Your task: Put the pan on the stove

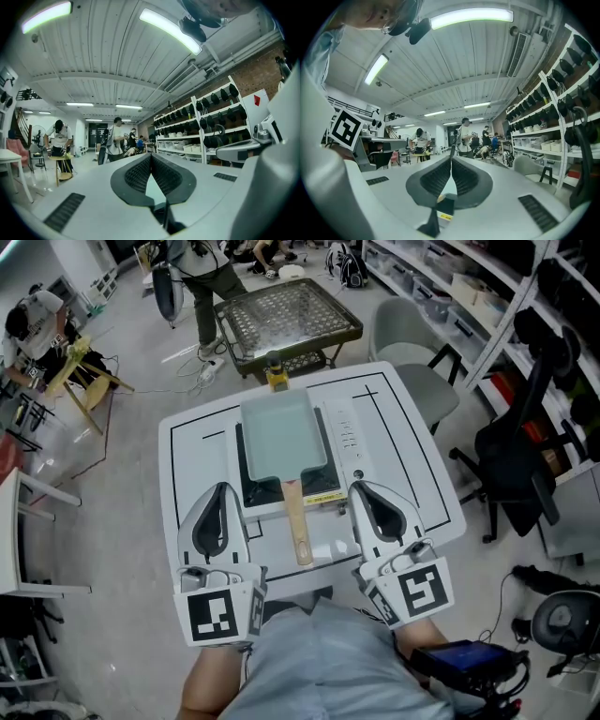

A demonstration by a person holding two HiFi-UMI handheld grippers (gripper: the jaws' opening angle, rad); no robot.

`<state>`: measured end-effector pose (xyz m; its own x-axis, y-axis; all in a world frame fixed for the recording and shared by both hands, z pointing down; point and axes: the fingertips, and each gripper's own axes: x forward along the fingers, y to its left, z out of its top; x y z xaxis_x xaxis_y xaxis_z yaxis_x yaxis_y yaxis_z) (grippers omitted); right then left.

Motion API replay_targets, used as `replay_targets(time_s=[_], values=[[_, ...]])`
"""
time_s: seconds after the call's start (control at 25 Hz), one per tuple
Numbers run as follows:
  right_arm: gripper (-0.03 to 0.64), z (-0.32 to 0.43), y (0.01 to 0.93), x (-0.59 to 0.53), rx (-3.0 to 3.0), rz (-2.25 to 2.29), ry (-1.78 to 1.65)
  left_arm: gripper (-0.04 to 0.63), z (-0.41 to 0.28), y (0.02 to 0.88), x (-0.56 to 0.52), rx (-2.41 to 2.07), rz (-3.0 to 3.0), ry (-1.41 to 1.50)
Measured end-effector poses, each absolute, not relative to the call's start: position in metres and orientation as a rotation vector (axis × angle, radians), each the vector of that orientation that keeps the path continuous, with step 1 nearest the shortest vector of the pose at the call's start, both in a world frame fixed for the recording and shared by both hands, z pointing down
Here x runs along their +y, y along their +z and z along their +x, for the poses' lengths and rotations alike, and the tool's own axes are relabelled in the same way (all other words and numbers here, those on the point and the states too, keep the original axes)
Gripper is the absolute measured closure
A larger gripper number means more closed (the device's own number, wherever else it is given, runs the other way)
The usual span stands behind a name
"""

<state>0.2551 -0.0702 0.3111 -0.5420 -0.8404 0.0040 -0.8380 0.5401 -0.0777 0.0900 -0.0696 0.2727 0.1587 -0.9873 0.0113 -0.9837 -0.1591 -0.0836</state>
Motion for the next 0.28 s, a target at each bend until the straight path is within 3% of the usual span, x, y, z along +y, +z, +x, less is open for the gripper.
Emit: replay_targets(time_s=[0.28], values=[[0.566,0.2607,0.3109,-0.0719,2.731,-1.483,-0.109,0.577,0.0969,0.2721,-0.0704,1.998,-2.344,-0.105]])
